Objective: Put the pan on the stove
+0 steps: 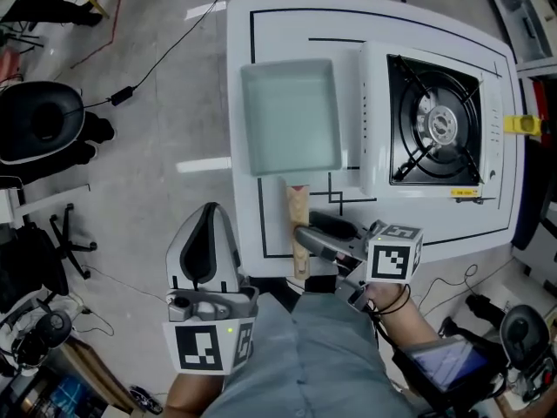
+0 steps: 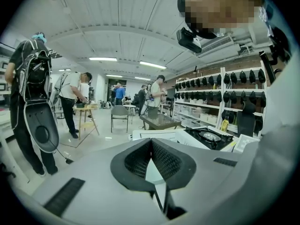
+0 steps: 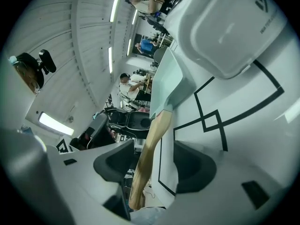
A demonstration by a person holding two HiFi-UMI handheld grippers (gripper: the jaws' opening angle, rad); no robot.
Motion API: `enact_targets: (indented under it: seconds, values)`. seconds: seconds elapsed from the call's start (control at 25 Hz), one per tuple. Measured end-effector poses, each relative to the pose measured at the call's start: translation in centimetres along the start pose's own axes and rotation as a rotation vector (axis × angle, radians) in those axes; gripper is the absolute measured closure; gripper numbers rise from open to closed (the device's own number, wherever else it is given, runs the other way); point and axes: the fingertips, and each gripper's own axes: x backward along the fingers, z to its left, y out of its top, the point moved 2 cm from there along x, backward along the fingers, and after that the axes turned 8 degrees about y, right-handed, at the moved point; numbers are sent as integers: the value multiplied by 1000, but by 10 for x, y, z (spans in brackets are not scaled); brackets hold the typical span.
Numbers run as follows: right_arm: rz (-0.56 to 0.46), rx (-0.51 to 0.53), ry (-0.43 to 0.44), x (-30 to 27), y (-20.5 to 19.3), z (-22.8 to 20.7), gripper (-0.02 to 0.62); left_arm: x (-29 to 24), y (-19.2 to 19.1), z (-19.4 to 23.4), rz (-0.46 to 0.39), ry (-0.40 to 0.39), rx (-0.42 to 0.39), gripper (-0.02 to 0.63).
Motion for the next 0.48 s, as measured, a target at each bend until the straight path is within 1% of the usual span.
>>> enact_targets:
  seconds: [0.2, 0.48]
  values:
    - [27, -35, 12, -16, 2, -3, 360, -4, 0, 12, 3, 21, 12, 588]
    - [72, -59, 32, -36, 1, -4, 362, -6, -4, 30, 13, 53, 29, 588]
